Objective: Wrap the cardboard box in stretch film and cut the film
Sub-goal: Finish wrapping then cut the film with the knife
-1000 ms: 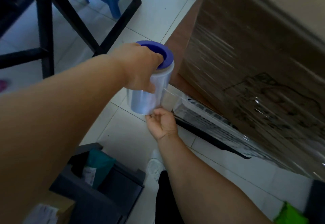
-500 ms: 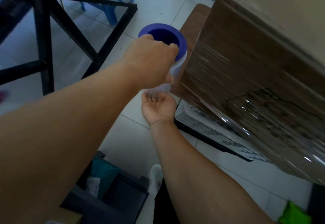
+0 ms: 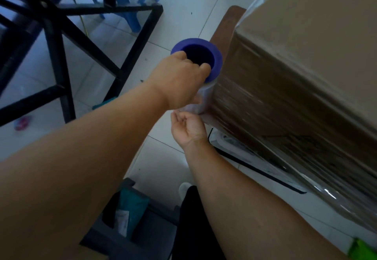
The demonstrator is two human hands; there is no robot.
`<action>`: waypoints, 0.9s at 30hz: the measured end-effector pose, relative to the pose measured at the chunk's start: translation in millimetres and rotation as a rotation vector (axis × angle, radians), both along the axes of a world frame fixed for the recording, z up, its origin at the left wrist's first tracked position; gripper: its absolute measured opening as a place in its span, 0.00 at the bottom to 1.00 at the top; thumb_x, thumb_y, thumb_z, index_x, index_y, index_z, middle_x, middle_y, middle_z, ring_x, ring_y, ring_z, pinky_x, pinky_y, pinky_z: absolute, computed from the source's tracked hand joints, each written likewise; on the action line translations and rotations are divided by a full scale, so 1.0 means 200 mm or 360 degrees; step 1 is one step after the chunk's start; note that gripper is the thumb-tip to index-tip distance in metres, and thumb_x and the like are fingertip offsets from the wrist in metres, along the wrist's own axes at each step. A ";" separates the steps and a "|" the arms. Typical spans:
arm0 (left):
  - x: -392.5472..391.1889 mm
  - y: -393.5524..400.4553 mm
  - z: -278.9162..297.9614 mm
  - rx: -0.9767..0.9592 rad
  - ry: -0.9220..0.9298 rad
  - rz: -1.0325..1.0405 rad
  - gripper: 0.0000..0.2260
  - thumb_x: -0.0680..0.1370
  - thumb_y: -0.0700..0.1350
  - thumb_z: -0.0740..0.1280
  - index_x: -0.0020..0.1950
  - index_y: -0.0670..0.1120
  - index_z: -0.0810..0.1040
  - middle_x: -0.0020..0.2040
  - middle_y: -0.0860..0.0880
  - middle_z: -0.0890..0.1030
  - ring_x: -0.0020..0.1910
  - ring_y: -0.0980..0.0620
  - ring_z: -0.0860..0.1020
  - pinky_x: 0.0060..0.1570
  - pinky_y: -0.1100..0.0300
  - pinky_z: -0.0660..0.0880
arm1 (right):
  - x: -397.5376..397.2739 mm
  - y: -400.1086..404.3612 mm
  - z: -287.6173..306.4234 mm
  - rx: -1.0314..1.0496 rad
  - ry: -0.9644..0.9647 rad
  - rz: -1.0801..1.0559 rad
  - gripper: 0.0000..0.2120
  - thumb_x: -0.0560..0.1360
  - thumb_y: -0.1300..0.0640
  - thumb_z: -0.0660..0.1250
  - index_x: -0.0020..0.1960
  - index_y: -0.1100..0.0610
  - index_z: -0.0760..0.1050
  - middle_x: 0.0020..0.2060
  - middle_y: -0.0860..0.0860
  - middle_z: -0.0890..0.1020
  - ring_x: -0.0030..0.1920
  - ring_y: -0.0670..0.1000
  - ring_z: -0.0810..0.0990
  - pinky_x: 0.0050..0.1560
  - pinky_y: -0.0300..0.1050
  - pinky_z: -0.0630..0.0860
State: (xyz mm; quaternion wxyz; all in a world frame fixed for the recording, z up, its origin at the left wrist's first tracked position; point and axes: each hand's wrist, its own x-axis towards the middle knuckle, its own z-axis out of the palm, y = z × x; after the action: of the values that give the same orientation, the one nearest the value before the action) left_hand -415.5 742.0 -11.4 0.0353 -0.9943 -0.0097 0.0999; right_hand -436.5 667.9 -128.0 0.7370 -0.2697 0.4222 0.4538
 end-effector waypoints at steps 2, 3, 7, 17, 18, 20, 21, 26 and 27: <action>0.01 0.02 0.00 -0.0025 0.0016 -0.0060 0.10 0.79 0.50 0.62 0.54 0.44 0.71 0.42 0.48 0.79 0.43 0.47 0.78 0.58 0.55 0.66 | 0.01 0.02 -0.01 -0.0005 -0.0018 -0.0024 0.20 0.72 0.78 0.47 0.44 0.59 0.72 0.39 0.50 0.72 0.48 0.43 0.75 0.72 0.41 0.61; 0.01 0.03 0.00 -0.0038 0.0035 -0.0085 0.11 0.79 0.51 0.61 0.55 0.44 0.71 0.43 0.47 0.80 0.43 0.47 0.78 0.58 0.55 0.66 | 0.01 0.02 -0.01 -0.0011 -0.0033 -0.0042 0.21 0.72 0.78 0.47 0.39 0.56 0.70 0.35 0.49 0.70 0.39 0.42 0.72 0.71 0.39 0.61; 0.03 0.05 0.02 -0.0066 0.0120 -0.0172 0.14 0.79 0.53 0.61 0.54 0.43 0.71 0.43 0.47 0.80 0.43 0.46 0.78 0.58 0.55 0.66 | 0.00 0.02 -0.02 0.0008 -0.0037 -0.0075 0.24 0.73 0.78 0.47 0.32 0.54 0.68 0.21 0.44 0.69 0.27 0.41 0.64 0.44 0.31 0.68; 0.19 0.22 0.07 -0.0027 0.0617 -0.0701 0.16 0.77 0.50 0.63 0.61 0.44 0.69 0.47 0.48 0.79 0.39 0.50 0.74 0.40 0.58 0.71 | 0.00 0.13 0.05 -0.0186 0.0154 -0.0411 0.18 0.74 0.77 0.49 0.41 0.59 0.71 0.31 0.53 0.73 0.35 0.46 0.69 0.63 0.40 0.69; 0.21 0.23 0.07 -0.0001 0.0623 -0.0799 0.17 0.77 0.50 0.63 0.62 0.43 0.69 0.48 0.47 0.79 0.41 0.49 0.75 0.39 0.58 0.70 | 0.00 0.16 0.06 -0.0227 0.0193 -0.0526 0.18 0.73 0.77 0.48 0.40 0.59 0.69 0.30 0.53 0.72 0.34 0.46 0.68 0.57 0.39 0.72; 0.25 0.25 0.06 0.0002 0.0618 -0.0952 0.17 0.78 0.49 0.62 0.63 0.43 0.69 0.50 0.46 0.80 0.44 0.48 0.77 0.39 0.57 0.69 | 0.01 0.23 0.08 -0.0262 0.0257 -0.0777 0.18 0.72 0.76 0.45 0.36 0.59 0.66 0.29 0.53 0.69 0.32 0.47 0.64 0.39 0.37 0.69; 0.27 0.26 0.05 -0.0016 0.0611 -0.1002 0.17 0.78 0.50 0.62 0.63 0.43 0.69 0.50 0.46 0.79 0.44 0.48 0.77 0.39 0.58 0.69 | 0.01 0.25 0.08 -0.0273 0.0283 -0.0883 0.18 0.72 0.76 0.44 0.36 0.59 0.65 0.31 0.53 0.68 0.32 0.48 0.63 0.36 0.37 0.67; 0.30 0.30 0.00 -0.0029 0.0601 -0.1183 0.14 0.76 0.52 0.64 0.55 0.44 0.72 0.39 0.49 0.74 0.36 0.51 0.70 0.37 0.57 0.70 | 0.01 0.35 0.08 -0.0355 0.0298 -0.1202 0.18 0.66 0.77 0.42 0.32 0.60 0.65 0.26 0.53 0.68 0.31 0.50 0.65 0.63 0.40 0.67; 0.31 0.31 0.00 -0.0033 0.0615 -0.1216 0.13 0.76 0.52 0.65 0.53 0.44 0.72 0.37 0.50 0.71 0.35 0.51 0.70 0.37 0.58 0.70 | 0.02 0.36 0.07 -0.0375 0.0301 -0.1247 0.18 0.64 0.77 0.43 0.31 0.59 0.64 0.23 0.52 0.68 0.30 0.49 0.64 0.68 0.42 0.64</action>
State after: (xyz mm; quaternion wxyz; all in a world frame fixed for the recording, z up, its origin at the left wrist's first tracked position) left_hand -352.9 803.8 -11.9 0.0611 -0.8897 0.3672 0.2643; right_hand -433.5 739.7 -113.0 0.7759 -0.1282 0.6077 0.1105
